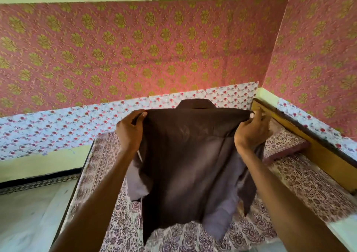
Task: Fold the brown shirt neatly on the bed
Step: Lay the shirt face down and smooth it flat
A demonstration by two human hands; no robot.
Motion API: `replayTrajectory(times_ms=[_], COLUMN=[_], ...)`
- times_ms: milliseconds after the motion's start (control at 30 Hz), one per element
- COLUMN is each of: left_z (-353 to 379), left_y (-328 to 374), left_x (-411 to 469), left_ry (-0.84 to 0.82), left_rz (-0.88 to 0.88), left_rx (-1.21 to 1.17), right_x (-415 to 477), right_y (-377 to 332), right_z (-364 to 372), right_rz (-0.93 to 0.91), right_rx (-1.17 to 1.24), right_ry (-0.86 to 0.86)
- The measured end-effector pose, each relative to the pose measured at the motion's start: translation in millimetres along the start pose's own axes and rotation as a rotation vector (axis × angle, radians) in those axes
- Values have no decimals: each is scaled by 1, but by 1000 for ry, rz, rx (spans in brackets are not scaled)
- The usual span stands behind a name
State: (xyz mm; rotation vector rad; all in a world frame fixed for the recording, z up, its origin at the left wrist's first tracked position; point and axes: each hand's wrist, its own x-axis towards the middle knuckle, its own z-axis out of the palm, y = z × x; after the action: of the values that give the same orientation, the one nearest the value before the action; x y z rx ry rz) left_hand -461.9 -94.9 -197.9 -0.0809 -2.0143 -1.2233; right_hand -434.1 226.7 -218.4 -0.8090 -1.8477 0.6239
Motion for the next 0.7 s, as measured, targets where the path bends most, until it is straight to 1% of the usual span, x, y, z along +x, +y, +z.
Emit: replayTrajectory(times_ms=[33, 67, 133, 167, 200, 233, 267, 300, 400, 433, 467, 500, 567, 600, 633, 667, 700], left_z=[4, 6, 6, 6, 7, 7, 10, 16, 45, 54, 65, 76, 99, 108, 119, 131, 143], left_y=[-14, -31, -63, -78, -93, -104, -111, -119, -129, -137, -150, -166, -200, -216, -235, -251, -270], left_x=[-8, -16, -28, -34, -38, -42, -45, -46, -43, -41, -36, -31, -21, -19, -17, -16, -16], left_ry=[-81, -225, -631, -798, -883, -895, -848, -763, -426, -383, -430, -553, -896, -1028, -1083, -1060, -988], left_rz=[-26, -58, -70, -75, -102, -151, -204, -255, -384, -419, -443, -461, -475, -477, -502, -529, -576], left_rx=[27, 80, 175, 169, 149, 134, 102, 60, -74, -93, -88, -78, -12, 31, 67, 79, 89], right_x=[-6, -13, -23, -28, -34, -39, -45, -50, -63, -65, -66, -67, -69, -72, -74, -78, -82], right_y=[13, 29, 59, 72, 81, 89, 91, 93, 93, 94, 96, 99, 108, 114, 121, 127, 134], right_z=[4, 10, 19, 26, 31, 37, 40, 46, 75, 87, 103, 120, 154, 167, 184, 200, 216], right_rz=[7, 5, -17, -40, -71, -95, -113, -118, -103, -89, -68, -45, -39, -53, -69, -79, -77], right_rx=[-32, -80, -208, -268, -305, -317, -310, -298, -252, -247, -260, -285, -388, -442, -493, -538, -578], right_ry=[-44, -112, -300, -382, -422, -418, -382, -353, -337, -357, -404, -470, -607, -659, -701, -740, -780])
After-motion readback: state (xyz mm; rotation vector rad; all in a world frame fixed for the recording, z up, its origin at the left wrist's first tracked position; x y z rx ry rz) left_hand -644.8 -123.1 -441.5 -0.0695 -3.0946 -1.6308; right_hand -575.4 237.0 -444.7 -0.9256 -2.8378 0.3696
